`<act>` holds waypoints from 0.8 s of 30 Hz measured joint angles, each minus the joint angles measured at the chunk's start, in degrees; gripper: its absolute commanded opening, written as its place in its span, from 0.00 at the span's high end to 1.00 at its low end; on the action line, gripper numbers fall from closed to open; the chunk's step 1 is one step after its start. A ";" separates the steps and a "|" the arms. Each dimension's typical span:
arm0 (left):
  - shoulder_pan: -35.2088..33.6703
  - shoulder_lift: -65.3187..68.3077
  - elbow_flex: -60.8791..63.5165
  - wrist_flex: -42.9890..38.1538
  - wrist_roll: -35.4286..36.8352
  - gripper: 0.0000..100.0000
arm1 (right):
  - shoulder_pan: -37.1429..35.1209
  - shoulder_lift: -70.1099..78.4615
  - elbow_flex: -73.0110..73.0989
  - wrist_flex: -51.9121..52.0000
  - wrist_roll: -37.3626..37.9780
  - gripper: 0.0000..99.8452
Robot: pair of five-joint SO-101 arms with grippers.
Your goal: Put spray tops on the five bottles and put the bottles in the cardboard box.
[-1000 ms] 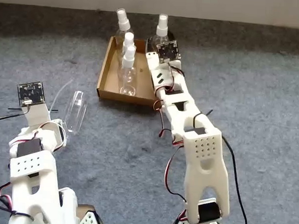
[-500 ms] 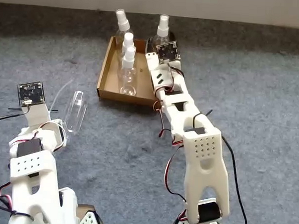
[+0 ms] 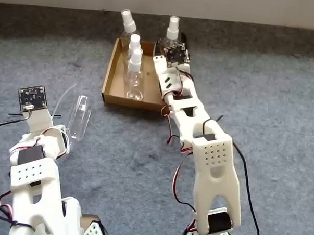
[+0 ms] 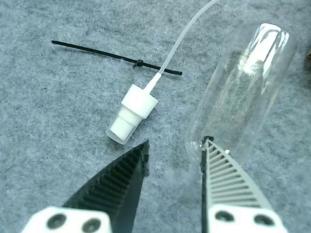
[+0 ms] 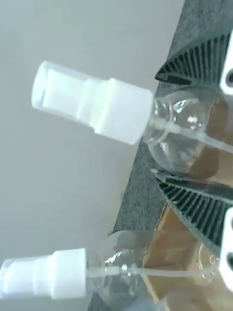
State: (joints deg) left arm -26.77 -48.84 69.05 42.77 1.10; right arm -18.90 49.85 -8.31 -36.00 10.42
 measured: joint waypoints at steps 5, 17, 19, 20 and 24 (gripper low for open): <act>0.00 0.00 0.00 0.00 0.00 0.82 | 0.00 0.00 0.00 0.00 0.00 0.76; 0.00 0.00 0.00 0.00 0.00 0.82 | 0.00 0.00 0.00 0.00 0.00 0.67; 0.00 0.00 0.00 0.00 0.00 0.82 | 0.00 0.00 0.00 0.00 0.00 0.67; 0.00 0.00 0.00 0.00 0.00 0.82 | 0.00 0.00 0.00 0.00 0.00 0.67; 0.00 0.00 0.00 0.00 0.00 0.82 | 0.00 -0.62 0.00 0.09 0.00 0.67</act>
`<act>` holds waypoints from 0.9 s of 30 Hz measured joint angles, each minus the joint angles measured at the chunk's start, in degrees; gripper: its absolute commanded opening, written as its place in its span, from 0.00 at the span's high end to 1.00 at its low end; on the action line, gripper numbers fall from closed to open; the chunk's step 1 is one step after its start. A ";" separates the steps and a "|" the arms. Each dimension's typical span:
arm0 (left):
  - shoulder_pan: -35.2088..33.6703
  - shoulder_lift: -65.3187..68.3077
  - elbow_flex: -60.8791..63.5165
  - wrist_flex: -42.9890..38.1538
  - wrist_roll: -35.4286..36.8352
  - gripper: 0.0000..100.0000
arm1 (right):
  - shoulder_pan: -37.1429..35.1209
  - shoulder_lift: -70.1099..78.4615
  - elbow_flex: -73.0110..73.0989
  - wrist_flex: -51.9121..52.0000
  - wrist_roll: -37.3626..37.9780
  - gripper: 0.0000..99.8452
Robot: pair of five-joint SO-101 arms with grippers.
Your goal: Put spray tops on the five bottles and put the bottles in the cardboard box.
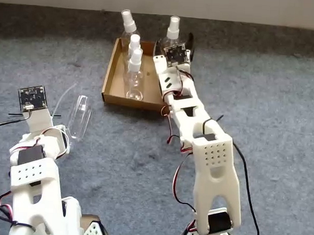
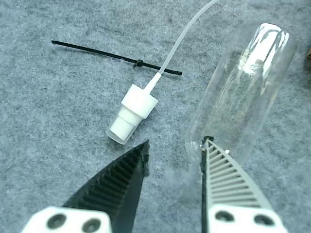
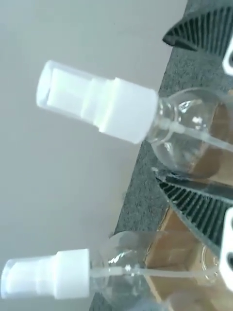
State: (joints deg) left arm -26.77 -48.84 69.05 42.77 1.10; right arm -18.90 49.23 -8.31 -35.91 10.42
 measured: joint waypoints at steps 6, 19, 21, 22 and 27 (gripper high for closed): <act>0.00 0.00 0.00 0.00 0.00 0.82 | 0.00 -5.89 0.00 7.91 -0.70 0.67; 0.00 0.00 0.35 0.00 0.00 0.82 | -0.18 -16.26 -4.92 19.87 -2.11 0.67; 0.00 0.00 0.35 0.00 0.00 0.82 | -0.44 -17.93 -8.70 23.82 -2.20 0.67; 0.00 0.00 0.35 0.00 0.00 0.82 | -0.62 -18.99 -10.99 26.37 -2.20 0.67; 0.00 0.00 0.35 0.00 0.00 0.82 | -3.52 -24.79 -23.82 46.68 -2.29 0.67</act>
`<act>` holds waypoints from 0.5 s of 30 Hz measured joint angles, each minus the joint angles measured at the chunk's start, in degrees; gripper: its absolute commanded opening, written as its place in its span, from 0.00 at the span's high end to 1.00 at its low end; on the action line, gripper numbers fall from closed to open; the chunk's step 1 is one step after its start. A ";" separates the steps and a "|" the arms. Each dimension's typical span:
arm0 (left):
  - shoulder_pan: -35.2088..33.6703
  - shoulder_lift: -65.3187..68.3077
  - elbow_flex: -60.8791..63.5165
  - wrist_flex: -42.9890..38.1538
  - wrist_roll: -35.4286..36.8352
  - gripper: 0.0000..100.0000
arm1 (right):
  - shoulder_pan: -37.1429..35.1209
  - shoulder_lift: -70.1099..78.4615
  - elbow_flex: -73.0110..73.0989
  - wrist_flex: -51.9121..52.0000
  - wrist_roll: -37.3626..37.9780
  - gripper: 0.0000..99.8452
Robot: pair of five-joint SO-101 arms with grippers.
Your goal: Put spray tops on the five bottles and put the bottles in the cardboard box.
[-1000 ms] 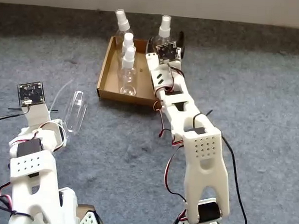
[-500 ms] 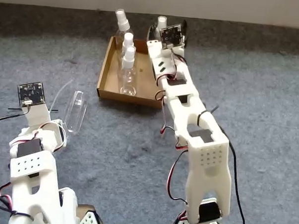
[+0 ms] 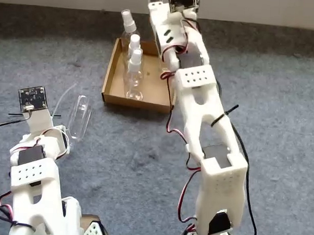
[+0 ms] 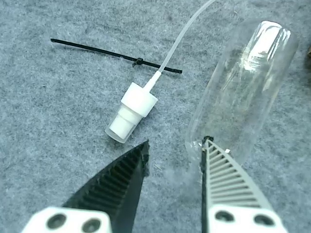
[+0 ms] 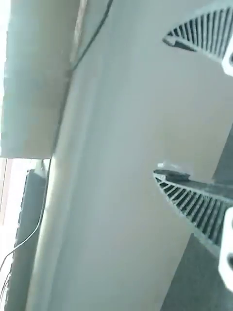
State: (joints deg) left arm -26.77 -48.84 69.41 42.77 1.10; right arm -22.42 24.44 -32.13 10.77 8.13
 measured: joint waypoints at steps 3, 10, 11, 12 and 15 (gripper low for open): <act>-0.18 0.00 -0.35 0.00 0.00 0.82 | -2.64 -3.16 -5.98 16.26 0.00 0.67; -6.68 0.00 -11.43 7.21 -1.05 0.82 | -6.68 -6.42 -12.84 48.35 0.00 0.67; -8.09 0.00 -13.19 8.09 -2.29 0.82 | -7.21 -6.86 -12.92 51.87 0.00 0.67; -9.32 0.00 -14.77 8.79 -3.34 0.82 | -7.82 -7.03 -13.19 55.21 0.00 0.67; -12.57 0.00 -17.93 10.11 -5.01 0.82 | -9.76 -7.03 -13.36 63.82 0.00 0.67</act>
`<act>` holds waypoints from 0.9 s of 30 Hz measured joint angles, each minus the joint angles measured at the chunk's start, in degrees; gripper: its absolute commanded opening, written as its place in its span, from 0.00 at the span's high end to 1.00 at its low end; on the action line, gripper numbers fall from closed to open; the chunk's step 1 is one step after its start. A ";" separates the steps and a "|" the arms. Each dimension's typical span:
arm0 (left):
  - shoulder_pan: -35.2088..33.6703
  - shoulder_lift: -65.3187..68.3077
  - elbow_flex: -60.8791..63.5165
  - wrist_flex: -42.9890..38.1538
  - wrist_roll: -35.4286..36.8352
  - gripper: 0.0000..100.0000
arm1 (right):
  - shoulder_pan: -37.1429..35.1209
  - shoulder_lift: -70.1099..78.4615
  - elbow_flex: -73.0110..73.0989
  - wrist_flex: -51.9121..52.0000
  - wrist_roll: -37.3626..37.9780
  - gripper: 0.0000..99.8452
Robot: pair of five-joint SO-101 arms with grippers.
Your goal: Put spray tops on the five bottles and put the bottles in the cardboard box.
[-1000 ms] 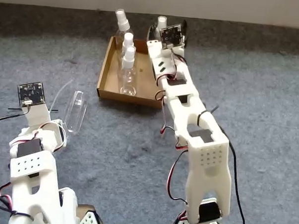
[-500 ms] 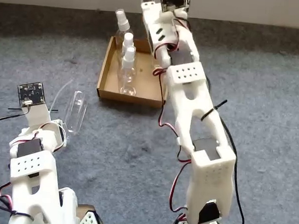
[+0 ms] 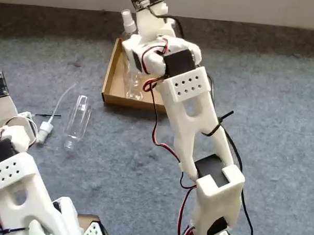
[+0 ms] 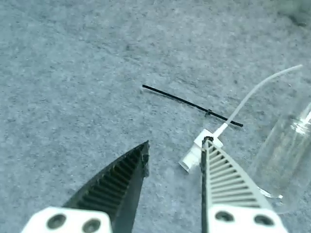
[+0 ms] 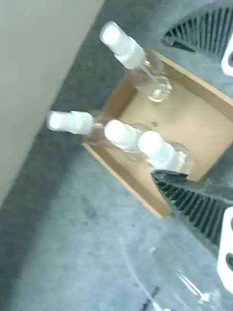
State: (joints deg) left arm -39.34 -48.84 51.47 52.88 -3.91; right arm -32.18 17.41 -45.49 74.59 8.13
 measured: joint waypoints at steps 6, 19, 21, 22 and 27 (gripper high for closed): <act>-2.73 0.00 -1.67 0.44 -3.52 0.82 | -2.73 -0.26 0.00 15.47 0.09 0.67; 8.44 11.34 -14.95 17.23 -5.80 0.82 | 9.49 -15.30 21.19 24.97 2.02 0.67; 11.69 17.14 -18.29 18.55 -5.80 0.82 | 12.48 -20.92 29.36 22.59 3.87 0.67; 13.19 20.40 -19.96 18.64 -5.80 0.82 | 14.15 -23.82 33.76 20.48 4.84 0.67; 18.73 35.34 -29.36 18.73 -5.80 0.74 | 22.59 -36.92 60.48 7.12 11.08 0.67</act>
State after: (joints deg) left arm -20.62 -13.49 22.11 71.60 -9.71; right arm -9.58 -19.52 14.99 81.71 19.21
